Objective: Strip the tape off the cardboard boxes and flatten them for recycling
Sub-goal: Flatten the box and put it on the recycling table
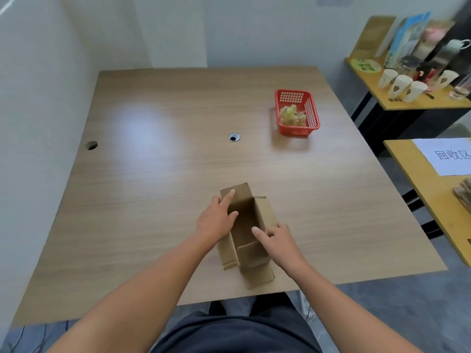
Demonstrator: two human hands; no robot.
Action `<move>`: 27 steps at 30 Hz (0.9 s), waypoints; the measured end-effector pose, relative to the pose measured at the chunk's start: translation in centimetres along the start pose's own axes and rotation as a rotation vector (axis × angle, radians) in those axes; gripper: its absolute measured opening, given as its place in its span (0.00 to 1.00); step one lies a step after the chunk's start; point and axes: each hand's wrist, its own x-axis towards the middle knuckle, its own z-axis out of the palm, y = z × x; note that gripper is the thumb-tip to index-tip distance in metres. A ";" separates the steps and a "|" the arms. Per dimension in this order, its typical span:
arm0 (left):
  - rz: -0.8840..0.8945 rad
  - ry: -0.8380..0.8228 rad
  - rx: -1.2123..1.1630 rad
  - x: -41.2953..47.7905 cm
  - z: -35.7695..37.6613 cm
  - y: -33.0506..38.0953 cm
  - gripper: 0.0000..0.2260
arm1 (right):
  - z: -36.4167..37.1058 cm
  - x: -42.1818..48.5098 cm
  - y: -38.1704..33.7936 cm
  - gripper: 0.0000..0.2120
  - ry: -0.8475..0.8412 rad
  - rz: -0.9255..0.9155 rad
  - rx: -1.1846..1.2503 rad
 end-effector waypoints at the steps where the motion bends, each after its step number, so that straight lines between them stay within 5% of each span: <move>1: -0.010 0.029 -0.020 -0.2 0.0 -0.1 0.30 | -0.3 -0.2 0.0 0.21 0.033 -0.035 0.016; 5: -0.085 0.133 -0.270 -0.8 0.4 -0.9 0.33 | -1.4 -1.4 1.3 0.09 0.063 -0.129 -0.040; 9: -0.365 0.072 -0.754 -0.3 0.6 -1.8 0.16 | -2.3 -2.7 3.8 0.37 0.160 -0.128 0.037; 11: -0.441 0.029 -0.899 -1.0 0.9 -2.0 0.10 | -1.9 -3.2 5.3 0.43 0.187 -0.065 0.136; 15: -0.359 0.068 -0.754 -3.4 1.7 -3.0 0.10 | 0.0 -3.4 6.9 0.27 0.002 0.126 0.378; 18: -0.333 0.056 -0.824 -4.6 1.7 -3.7 0.08 | 1.0 -3.5 6.4 0.17 -0.085 0.066 0.574; 24: -0.227 -0.064 -1.119 -5.3 0.2 -3.7 0.21 | 1.4 -2.5 3.5 0.05 -0.037 -0.230 0.163; 27: -0.232 -0.152 -1.324 -5.9 -0.3 -5.1 0.23 | 0.6 -2.0 2.4 0.10 0.087 -0.387 0.102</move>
